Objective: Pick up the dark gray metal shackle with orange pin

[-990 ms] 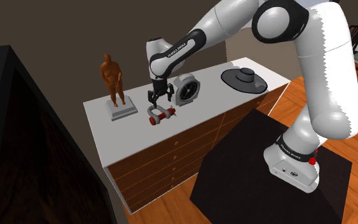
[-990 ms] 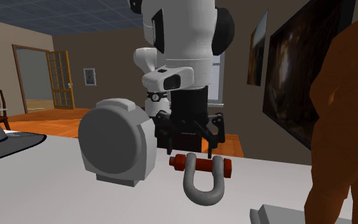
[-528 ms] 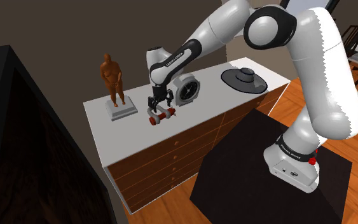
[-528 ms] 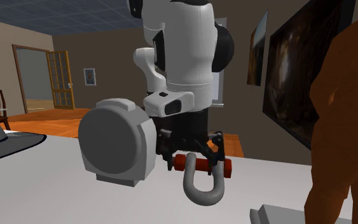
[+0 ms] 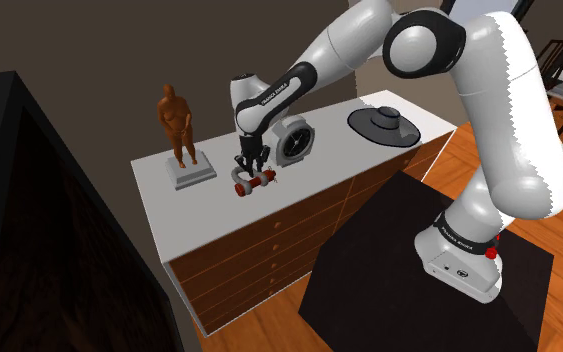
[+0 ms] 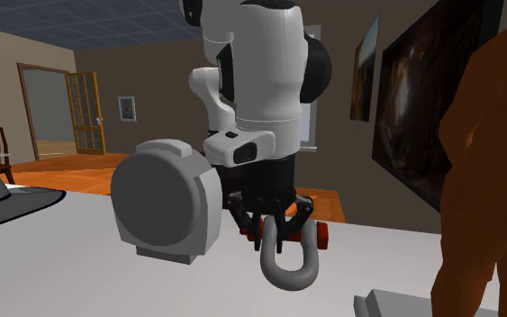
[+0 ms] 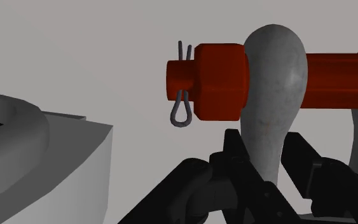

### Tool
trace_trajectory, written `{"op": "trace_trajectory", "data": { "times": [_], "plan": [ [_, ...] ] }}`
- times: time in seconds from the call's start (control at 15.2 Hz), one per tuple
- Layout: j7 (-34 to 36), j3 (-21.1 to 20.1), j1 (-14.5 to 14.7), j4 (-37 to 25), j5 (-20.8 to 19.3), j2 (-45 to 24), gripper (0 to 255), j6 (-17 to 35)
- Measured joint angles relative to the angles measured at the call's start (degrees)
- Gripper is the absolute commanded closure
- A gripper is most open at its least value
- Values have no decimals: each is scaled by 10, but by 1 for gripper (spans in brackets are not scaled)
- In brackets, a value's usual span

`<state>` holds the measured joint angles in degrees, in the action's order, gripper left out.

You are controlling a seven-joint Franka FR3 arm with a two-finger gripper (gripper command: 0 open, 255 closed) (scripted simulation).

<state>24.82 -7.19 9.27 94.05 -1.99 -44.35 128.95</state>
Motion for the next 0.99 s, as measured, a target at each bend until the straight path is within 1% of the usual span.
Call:
{"op": "trace_trajectory", "data": {
  "times": [0.26,0.46,0.79,0.99],
  "plan": [
    [0,0,0,1,0,2,255,-2],
    [-1,-1,-2,7,1,18,255,-11],
    [0,-3,-3,13,4,46,255,-33],
    [0,-4,-4,6,5,57,255,-51]
  ]
}}
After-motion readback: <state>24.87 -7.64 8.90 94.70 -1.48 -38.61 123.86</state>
